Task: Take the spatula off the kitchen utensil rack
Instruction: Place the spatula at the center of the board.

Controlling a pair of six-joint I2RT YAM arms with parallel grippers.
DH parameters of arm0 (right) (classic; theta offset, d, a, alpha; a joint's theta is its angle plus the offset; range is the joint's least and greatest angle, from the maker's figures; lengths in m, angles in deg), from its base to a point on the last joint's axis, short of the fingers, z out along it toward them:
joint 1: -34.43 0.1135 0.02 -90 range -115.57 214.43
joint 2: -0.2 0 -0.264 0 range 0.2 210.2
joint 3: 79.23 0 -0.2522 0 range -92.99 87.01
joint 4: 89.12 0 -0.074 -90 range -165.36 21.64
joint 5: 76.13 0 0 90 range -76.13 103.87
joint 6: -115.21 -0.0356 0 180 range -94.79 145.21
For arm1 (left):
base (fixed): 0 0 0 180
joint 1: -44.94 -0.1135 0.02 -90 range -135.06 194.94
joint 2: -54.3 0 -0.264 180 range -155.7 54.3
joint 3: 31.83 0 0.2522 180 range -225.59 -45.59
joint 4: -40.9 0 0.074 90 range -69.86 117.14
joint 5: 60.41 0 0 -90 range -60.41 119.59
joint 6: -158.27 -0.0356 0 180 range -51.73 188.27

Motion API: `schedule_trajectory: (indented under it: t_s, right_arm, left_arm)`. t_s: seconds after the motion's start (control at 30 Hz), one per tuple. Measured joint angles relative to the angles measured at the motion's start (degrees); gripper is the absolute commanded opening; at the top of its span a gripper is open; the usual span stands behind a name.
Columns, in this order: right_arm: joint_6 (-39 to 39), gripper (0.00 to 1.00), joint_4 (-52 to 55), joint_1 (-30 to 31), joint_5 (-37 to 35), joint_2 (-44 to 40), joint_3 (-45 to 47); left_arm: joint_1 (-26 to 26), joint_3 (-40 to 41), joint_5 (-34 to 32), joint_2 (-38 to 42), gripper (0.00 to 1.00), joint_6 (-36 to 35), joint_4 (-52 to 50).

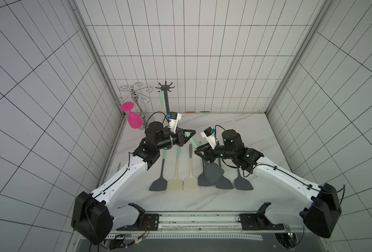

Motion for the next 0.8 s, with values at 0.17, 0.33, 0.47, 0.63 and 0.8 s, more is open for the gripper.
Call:
schedule_trajectory:
  t_s: [0.17, 0.33, 0.47, 0.63, 0.8]
  right_arm:
    - [1.51, 0.0, 0.37, 1.7, 0.68, 0.42, -0.42]
    - [3.5, 0.0, 2.49, 1.73, -3.34, -0.26, -0.7]
    - [6.14, 0.0, 9.66, -1.07, -9.33, -2.1, -1.68]
    - [9.94, 0.0, 20.39, -9.4, -16.39, -4.04, -5.33]
    - [11.13, 0.0, 27.87, -25.29, -20.98, -4.48, -5.68]
  left_arm:
    - [-0.31, 0.24, 0.61, -0.37, 0.0, 1.38, 0.57]
    - [-0.35, 0.26, 0.0, -0.37, 0.38, -0.07, -0.48]
    - [-0.92, 0.24, -1.55, 1.03, 0.55, -3.43, -4.11]
    - [-2.64, 0.57, -4.85, 4.5, 0.57, -6.34, -6.32]
    - [-3.28, 1.53, -6.32, 5.97, 0.57, -7.13, -6.34]
